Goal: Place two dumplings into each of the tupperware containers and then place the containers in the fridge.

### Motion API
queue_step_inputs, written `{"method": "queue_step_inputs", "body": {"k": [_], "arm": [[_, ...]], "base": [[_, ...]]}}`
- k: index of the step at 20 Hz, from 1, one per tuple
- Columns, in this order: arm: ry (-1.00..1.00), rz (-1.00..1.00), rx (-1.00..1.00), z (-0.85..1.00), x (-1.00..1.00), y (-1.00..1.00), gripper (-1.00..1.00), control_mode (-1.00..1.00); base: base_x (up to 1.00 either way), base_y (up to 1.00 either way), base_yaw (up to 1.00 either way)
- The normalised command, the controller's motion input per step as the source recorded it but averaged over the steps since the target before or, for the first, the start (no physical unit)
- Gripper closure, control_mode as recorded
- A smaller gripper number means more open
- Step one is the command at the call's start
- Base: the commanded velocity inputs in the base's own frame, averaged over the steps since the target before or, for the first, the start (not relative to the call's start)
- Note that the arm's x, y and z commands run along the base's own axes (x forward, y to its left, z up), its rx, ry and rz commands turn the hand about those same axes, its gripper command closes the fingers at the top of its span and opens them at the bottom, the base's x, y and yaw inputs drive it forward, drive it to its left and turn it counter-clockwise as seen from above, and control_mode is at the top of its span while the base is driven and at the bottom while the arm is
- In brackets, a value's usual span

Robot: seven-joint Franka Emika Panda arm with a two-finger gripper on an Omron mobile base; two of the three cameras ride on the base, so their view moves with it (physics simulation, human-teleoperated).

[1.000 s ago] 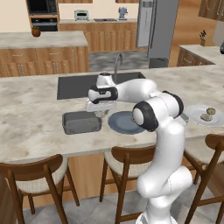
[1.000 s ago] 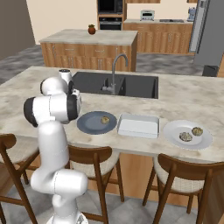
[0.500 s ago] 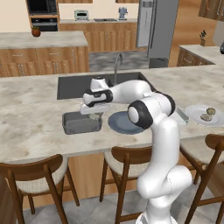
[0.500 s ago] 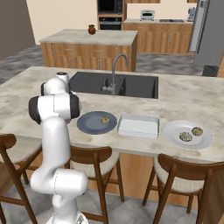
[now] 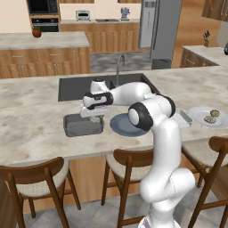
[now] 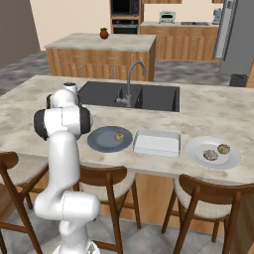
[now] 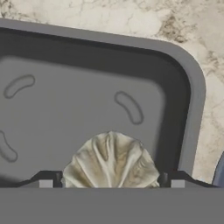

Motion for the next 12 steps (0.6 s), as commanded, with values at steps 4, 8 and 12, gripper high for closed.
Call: {"method": "queue_step_inputs", "body": {"k": [4,8,12], "arm": [[0.00,0.00,0.00,0.00,0.00,0.06,-1.00,-1.00],[0.00,-0.09,0.00,0.29,-0.13,-0.22,-1.00,-1.00],[-0.04,-0.22,0.04,0.36,-0.44,-0.92,-1.00,-1.00]], "base": [[0.00,0.00,0.00],[0.00,0.00,0.00],[0.00,0.00,0.00]]}}
